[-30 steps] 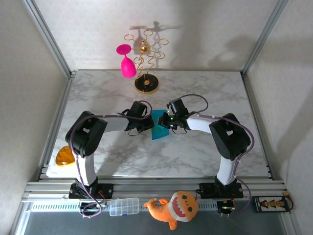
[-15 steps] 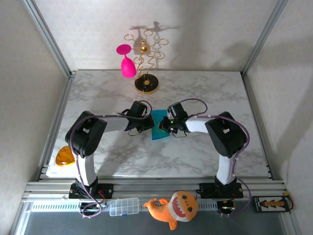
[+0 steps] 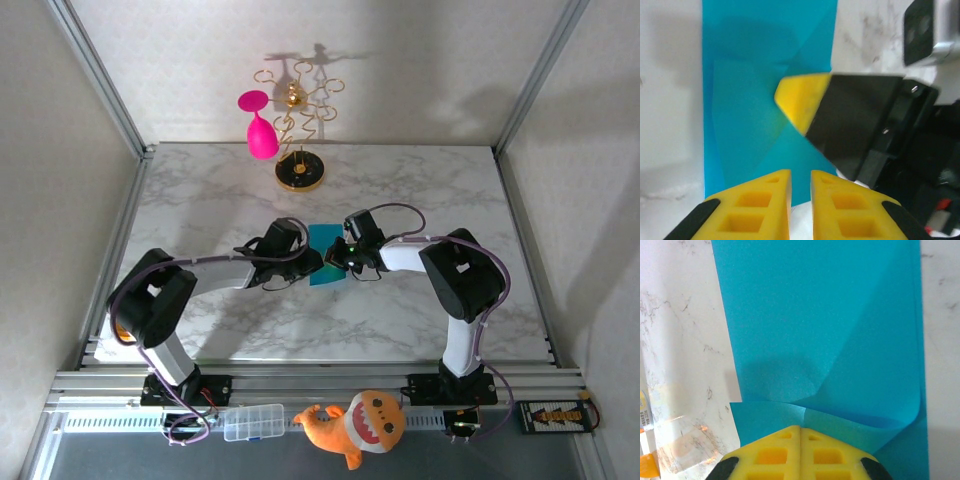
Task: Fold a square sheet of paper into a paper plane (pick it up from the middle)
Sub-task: Fold the triangle a second time at the center of the table.
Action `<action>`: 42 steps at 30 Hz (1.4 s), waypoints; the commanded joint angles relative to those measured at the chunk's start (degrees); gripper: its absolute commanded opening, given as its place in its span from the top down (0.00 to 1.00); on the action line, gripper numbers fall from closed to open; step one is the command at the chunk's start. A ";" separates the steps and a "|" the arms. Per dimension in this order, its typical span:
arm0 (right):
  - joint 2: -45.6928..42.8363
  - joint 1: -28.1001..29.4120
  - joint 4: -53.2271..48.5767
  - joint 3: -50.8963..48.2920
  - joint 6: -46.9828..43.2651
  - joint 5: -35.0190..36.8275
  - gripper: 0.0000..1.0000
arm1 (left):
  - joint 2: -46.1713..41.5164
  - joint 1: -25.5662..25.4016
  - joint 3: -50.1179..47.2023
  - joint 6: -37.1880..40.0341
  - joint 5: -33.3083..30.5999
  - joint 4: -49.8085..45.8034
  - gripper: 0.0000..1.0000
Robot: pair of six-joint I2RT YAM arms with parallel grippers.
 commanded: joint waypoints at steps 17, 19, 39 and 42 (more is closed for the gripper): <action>4.70 0.13 -11.09 -1.68 -0.06 5.44 1.00 | 5.96 -0.62 0.82 -0.72 -1.02 -1.22 0.84; 4.78 0.18 -11.13 -1.59 -0.06 5.47 1.00 | 5.96 -0.62 0.81 -0.41 -1.40 -1.59 0.85; -0.05 -0.64 -6.30 -1.61 -2.82 3.31 1.00 | 6.32 -0.62 -0.59 1.09 -4.98 -5.90 0.94; -3.31 -0.51 -2.29 -1.33 -5.11 0.31 1.00 | 6.39 -0.62 -0.59 1.31 -4.94 -6.37 0.95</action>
